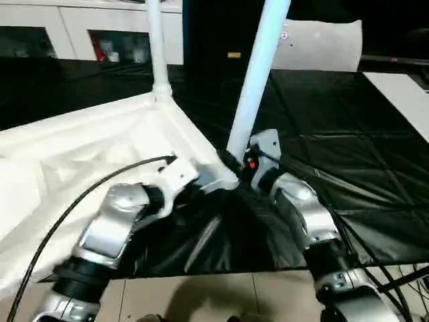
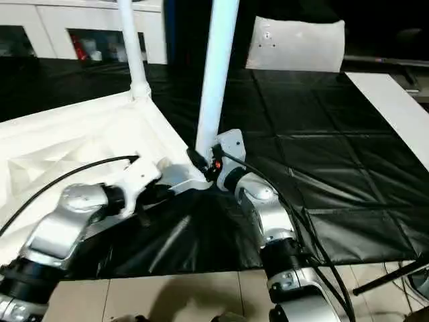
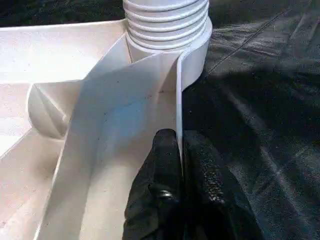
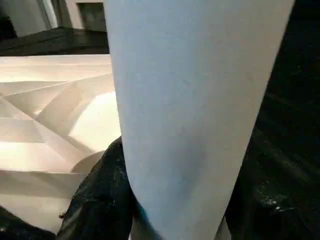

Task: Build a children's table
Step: Insert table leg to table base

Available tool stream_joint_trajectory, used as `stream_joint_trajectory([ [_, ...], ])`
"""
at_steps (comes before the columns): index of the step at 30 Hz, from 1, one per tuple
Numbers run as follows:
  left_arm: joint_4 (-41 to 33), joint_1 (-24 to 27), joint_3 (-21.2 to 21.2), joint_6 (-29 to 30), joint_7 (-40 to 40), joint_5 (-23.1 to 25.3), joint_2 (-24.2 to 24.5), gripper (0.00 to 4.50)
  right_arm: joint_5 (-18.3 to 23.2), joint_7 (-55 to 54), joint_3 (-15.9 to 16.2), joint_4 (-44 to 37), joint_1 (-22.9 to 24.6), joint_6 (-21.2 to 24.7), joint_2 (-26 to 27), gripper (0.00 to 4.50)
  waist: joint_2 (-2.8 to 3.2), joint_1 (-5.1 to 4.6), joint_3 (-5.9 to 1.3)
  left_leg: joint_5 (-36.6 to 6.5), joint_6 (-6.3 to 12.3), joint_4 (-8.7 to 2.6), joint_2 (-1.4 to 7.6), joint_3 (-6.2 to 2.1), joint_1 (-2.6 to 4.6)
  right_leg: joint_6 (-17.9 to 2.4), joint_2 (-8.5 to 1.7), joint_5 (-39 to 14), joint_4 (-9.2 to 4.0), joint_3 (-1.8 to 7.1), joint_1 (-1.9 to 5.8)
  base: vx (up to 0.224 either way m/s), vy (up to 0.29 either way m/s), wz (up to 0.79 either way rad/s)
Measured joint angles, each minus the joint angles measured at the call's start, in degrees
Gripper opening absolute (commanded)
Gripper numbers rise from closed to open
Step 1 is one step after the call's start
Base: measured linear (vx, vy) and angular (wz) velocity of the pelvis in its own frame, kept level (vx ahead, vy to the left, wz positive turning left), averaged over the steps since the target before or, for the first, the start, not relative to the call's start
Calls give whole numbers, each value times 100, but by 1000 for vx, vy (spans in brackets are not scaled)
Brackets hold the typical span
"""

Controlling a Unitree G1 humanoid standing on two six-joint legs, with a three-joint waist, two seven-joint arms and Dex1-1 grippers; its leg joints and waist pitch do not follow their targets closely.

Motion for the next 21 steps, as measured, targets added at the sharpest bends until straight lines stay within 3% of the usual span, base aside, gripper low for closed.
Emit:
stream_joint_trajectory([
  [3, 31, -66, -89, -3, 42, 145, 3, 0, -7, -87, -31, 48, -6, 0, 37, 191, -36, 8, -10, 1, -1, 4, -1, 0, 0, 26, 0, -15, 0, 1, 1, 0, 0, 0],
  [8, 60, -156, -210, 57, 106, 229, 73, 0, -7, -225, -54, 118, -24, 0, 98, 191, -46, 3, -11, 1, -1, 17, -1, 0, 0, 30, -1, -16, 0, 6, 2, 0, 0, 0],
  [11, 61, -180, -246, 90, 107, 228, 152, 0, 5, -221, -102, 147, -10, 9, 135, 261, -49, 5, -13, 1, -1, 15, -1, -2, 1, 30, -1, -16, 0, 4, 2, 0, 0, 0],
  [17, 190, -279, -280, -70, 16, 166, 166, 0, 69, -146, -188, 199, 115, 48, 122, 311, -53, 49, -13, 0, -1, 10, -4, -3, -6, -1, -1, 3, -1, 2, 1, 0, 0, 0],
  [21, 630, -442, -278, -560, -186, -55, 257, 0, 173, 217, -197, -63, 532, 140, -82, 351, -30, 81, 7, 1, -1, 5, -2, -3, -11, 0, 0, 3, 0, -1, -1, 0, 0, 0],
])
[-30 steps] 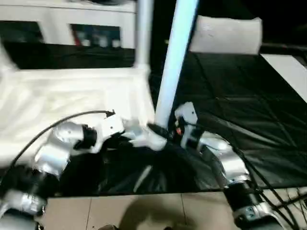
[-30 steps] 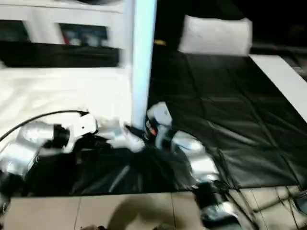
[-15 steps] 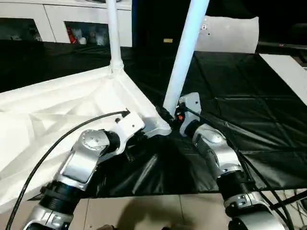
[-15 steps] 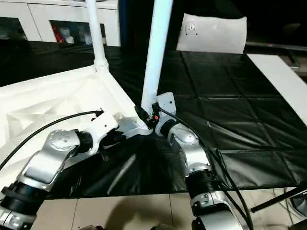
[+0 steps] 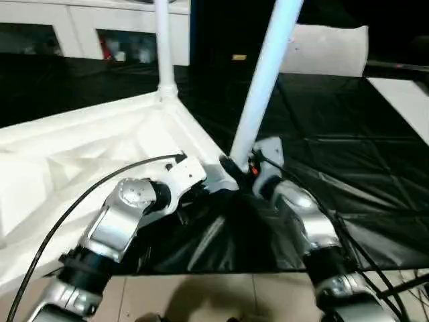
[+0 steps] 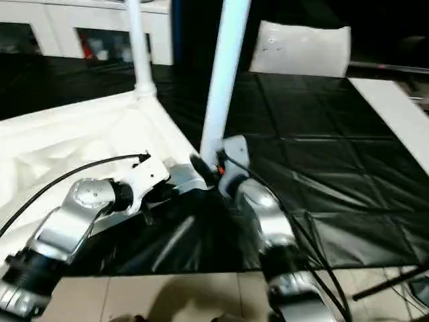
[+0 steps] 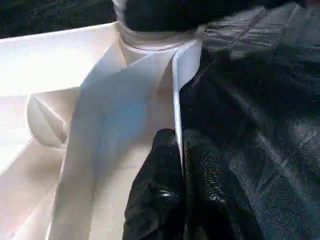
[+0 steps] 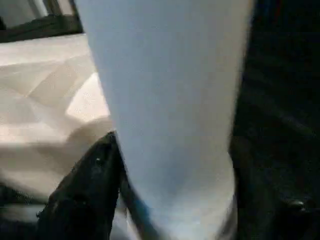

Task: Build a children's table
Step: Insert table leg to table base

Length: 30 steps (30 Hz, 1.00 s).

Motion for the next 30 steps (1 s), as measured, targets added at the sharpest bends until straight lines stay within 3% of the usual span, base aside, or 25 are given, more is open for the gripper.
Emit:
stream_joint_trajectory([
  [8, 1014, -448, 21, -1238, -723, -141, 310, 0, 74, 948, 223, -722, 690, 18, -710, 414, 20, -1, 30, -1, 1, -3, 2, -1, -15, 6, 0, -3, -1, -4, -10, 0, 0, 0],
  [13, 1585, -755, -14, -1874, -1488, -342, 523, 0, 336, 1772, 245, -1287, 996, 253, -1391, 446, 77, 99, 75, 12, 45, 11, 3, 3, -86, 5, 0, -2, 6, -9, -66, 0, 0, 0],
  [18, 1930, -959, -197, -2417, -2440, -449, 775, 0, 295, 2527, 409, -1669, 981, 265, -2080, 446, 78, 205, 75, 4, 65, 49, 14, 3, -105, 3, -1, -2, 21, -20, -73, 0, 0, 0],
  [28, 2434, -1245, -465, -2974, -3349, -501, 742, 0, 161, 3184, 882, -1668, 617, 285, -2190, 446, 79, 294, 79, -5, 47, 81, 14, 8, -91, -31, -7, 24, 30, -19, -52, 0, 0, 0],
  [30, 2473, -1268, -473, -3033, -3470, -500, 742, 0, 173, 3336, 958, -1660, 569, 320, -2127, 429, 79, 301, 79, -2, 52, 82, 14, 8, -92, -31, -8, 24, 34, -19, -54, 0, 0, 0],
])
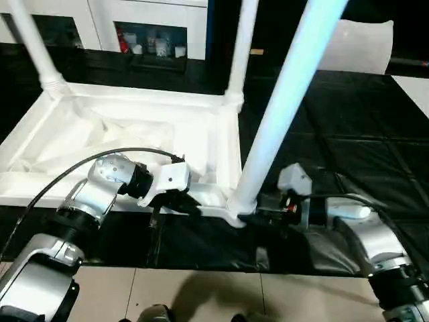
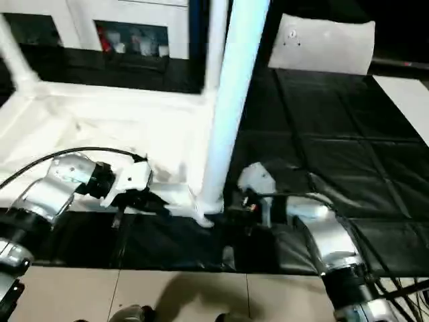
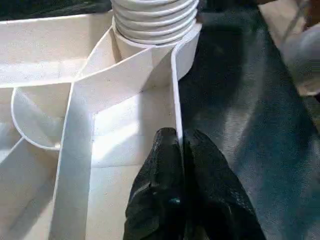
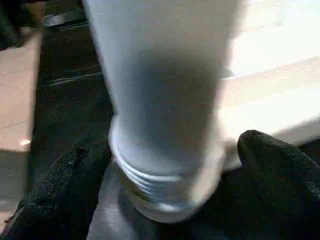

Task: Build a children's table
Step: Insert table leg to table base, then rotate leg to tighten

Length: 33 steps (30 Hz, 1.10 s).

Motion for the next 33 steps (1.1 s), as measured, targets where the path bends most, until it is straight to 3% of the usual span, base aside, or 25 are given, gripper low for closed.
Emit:
stream_joint_trajectory([
  [11, 113, -78, -102, -180, -143, -17, -18, 0, 114, 358, 131, 255, -232, 55, 65, 324, -5, 72, 0, 16, 26, 7, 2, 2, -1, 0, -1, 0, 11, -1, -3, 0, 0, 0],
  [17, 221, -114, -100, -290, -212, -20, -22, 0, 127, 512, 150, 303, -301, 76, 56, 289, -6, 95, 0, 16, 26, 10, 6, 3, -1, 0, -1, 0, 17, -5, -6, 0, 0, 0],
  [24, 277, -129, -98, -328, -210, -15, -32, 0, 160, 529, 151, 319, -301, 135, 70, 279, -6, 131, 0, 16, 26, 26, 10, 4, 0, 0, -1, 0, 37, -4, -8, 0, 0, 0],
  [29, 210, -108, -6, 162, 172, 60, -171, 0, 154, 34, -24, 210, -105, 385, 333, 278, -2, 149, -2, 8, 1, 37, 12, 4, 39, -6, -2, 3, 54, -2, 20, 0, 0, 0],
  [33, 13, 61, 279, 993, 1030, 210, -412, 0, -4, -1429, -421, 177, 133, 583, 1033, 278, 4, 35, 2, 16, -15, 34, 9, 3, 140, 31, -6, -16, 44, 6, 96, -27, 2, -2],
])
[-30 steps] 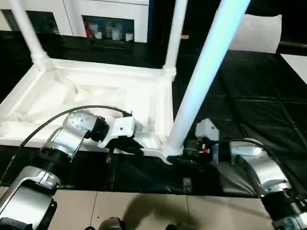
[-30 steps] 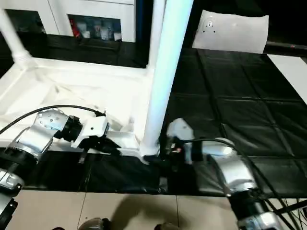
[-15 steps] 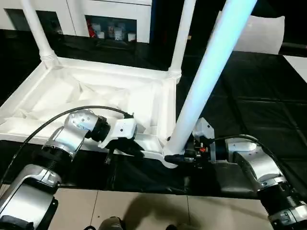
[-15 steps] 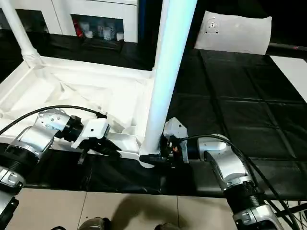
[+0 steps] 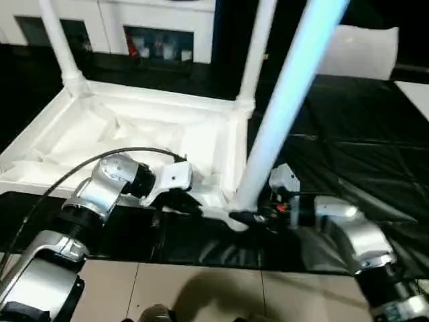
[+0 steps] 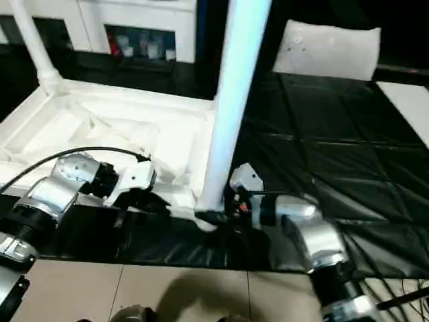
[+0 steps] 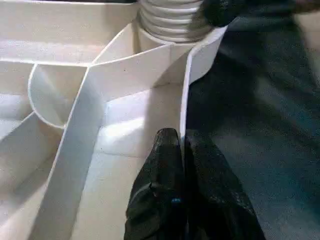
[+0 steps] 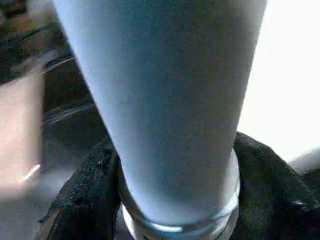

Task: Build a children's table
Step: Rotate leg to tighten

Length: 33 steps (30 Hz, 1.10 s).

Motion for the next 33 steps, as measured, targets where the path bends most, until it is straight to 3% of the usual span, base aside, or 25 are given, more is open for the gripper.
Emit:
stream_joint_trajectory([
  [5, -257, 133, 251, 847, 1060, 74, -632, 0, -150, -1714, -591, 211, -77, 155, 776, 277, 3, -203, -2, 3, -4, 0, -18, -5, -7, 4, -13, -3, -78, -1, -7, -11, 4, -2],
  [9, -442, 126, 308, 1488, 2194, 418, -1310, 0, -547, -3354, -998, 651, -510, 136, 1468, 277, 11, -275, -8, 2, -2, 5, -50, 5, -24, 1, -39, -1, -86, 25, -31, 0, 0, 0],
  [12, -463, 110, 294, 1604, 2540, 526, -1506, 0, -693, -3810, -1041, 877, -712, 42, 1585, 277, 12, -307, -9, 2, -1, 4, -53, 6, -26, 1, -41, 0, -87, 25, -30, 0, 0, 0],
  [14, -461, 97, 260, 1576, 2569, 550, -1512, 0, -694, -3831, -1071, 906, -721, -17, 1599, 333, 12, -310, -9, 2, -1, 0, -52, 5, -29, 0, -40, 5, -87, 21, -32, 0, 0, 0],
  [20, -611, 125, 126, 1355, 2469, 587, -1287, 0, -642, -3551, -1119, 753, -507, -358, 1676, 393, 13, -309, -8, 1, 1, -14, -45, 3, -37, 13, -34, 113, -87, 17, -46, 0, 0, 0],
  [24, -684, 184, 142, 1077, 2144, 494, -920, 0, -460, -2788, -824, 376, -218, -352, 1251, 433, 18, -313, -5, 2, -1, -44, -21, 1, -47, 1, -2, 119, -86, 15, -72, 0, 0, 0],
  [26, -677, 217, 174, 862, 1986, 418, -797, 0, -379, -2485, -768, 222, -150, -277, 1099, 438, 18, -344, -4, 3, -2, -54, -12, 1, -64, -6, 8, 124, -80, 12, -98, 0, 0, 0],
  [33, -679, 290, 224, 354, 1225, 166, -306, 0, -66, -701, -525, -107, -20, -166, -25, 444, 27, -297, 1, 5, -1, -55, 11, 2, -116, -8, 23, 119, -75, -5, -148, 0, 0, 0],
])
